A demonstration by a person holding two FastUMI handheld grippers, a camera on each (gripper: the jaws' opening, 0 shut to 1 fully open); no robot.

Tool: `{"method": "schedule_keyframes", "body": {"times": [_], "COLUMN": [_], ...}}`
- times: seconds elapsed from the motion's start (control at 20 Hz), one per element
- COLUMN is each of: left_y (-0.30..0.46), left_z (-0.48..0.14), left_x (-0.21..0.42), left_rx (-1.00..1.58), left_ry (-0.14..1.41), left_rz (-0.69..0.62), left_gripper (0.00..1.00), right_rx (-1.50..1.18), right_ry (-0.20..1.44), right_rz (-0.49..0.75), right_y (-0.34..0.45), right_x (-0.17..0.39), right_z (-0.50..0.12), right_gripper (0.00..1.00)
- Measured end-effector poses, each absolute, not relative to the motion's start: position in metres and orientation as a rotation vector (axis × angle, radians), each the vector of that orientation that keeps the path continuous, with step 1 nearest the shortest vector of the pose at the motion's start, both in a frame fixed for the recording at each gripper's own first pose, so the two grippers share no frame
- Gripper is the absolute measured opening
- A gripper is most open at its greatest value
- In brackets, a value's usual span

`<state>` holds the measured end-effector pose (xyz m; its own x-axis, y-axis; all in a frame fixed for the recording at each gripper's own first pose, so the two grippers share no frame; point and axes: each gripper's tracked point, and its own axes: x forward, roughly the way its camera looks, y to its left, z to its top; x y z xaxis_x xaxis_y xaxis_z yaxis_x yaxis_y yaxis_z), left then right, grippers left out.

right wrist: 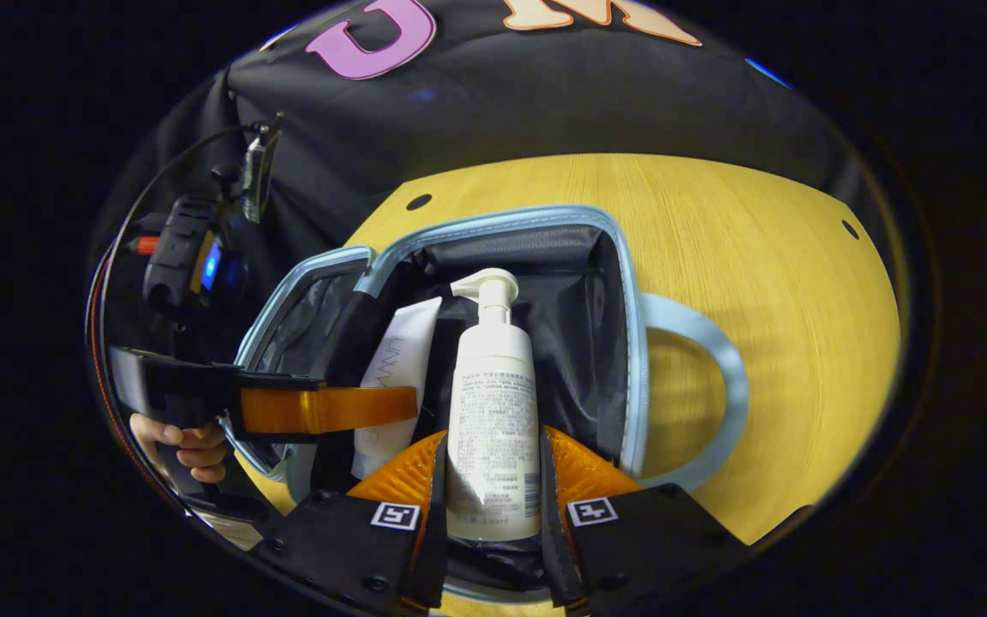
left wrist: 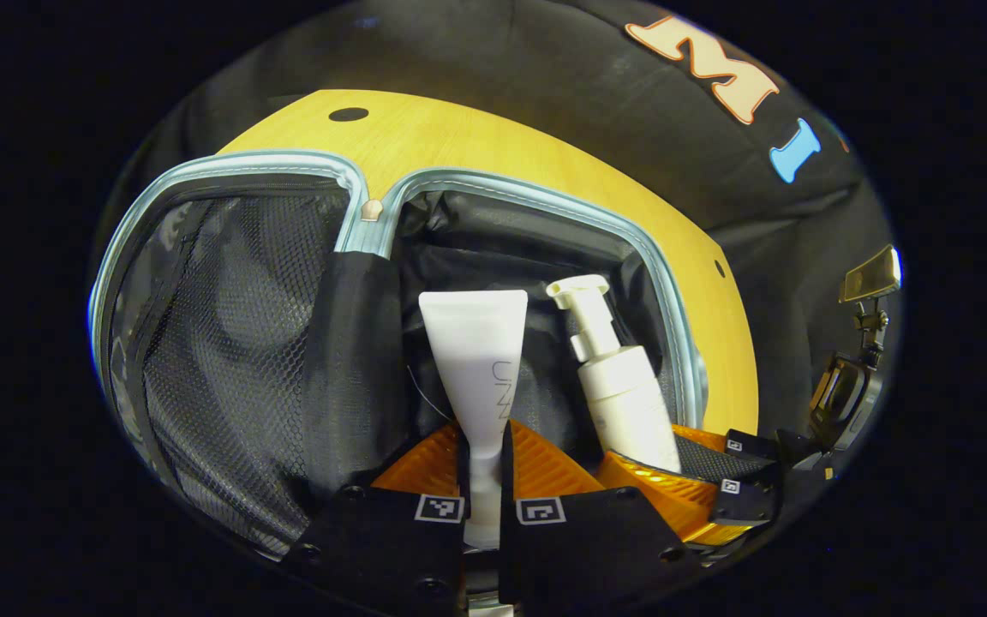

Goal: First open the suitcase, pack the skin care products into it, and then close the suitcase.

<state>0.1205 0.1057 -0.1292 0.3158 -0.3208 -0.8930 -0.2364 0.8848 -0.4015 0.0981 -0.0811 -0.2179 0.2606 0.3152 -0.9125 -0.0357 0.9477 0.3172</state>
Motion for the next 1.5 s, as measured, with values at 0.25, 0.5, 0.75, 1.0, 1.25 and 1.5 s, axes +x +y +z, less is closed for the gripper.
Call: {"method": "schedule_keyframes", "body": {"times": [0.25,0.5,0.75,1.0,1.25,1.5], "left_y": [0.105,0.097,0.095,0.113,0.153,0.256], "left_z": [-0.132,-0.123,-0.101,-0.058,0.008,0.051], "left_x": [0.118,0.119,0.114,0.113,0.111,0.088], "left_rx": [-0.488,-0.492,-0.472,-0.411,-0.484,-0.578], "left_ry": [1.301,1.278,1.242,1.133,0.966,0.810], "left_rz": [-0.043,-0.066,-0.076,-0.085,-0.076,0.019], "left_gripper": [0.09,0.29,0.61,0.97,0.96,0.96], "right_rx": [0.208,0.233,0.224,0.153,0.171,0.214], "right_ry": [1.282,1.264,1.175,0.969,0.805,0.710], "right_rz": [0.249,0.285,0.298,0.323,0.370,0.438], "right_y": [-0.081,-0.081,-0.103,-0.121,-0.132,-0.142], "right_x": [0.098,0.109,0.120,0.133,0.120,0.091], "right_z": [-0.220,-0.204,-0.169,-0.124,-0.067,-0.033], "right_gripper": [0.49,0.61,0.92,0.99,0.96,0.99]}}
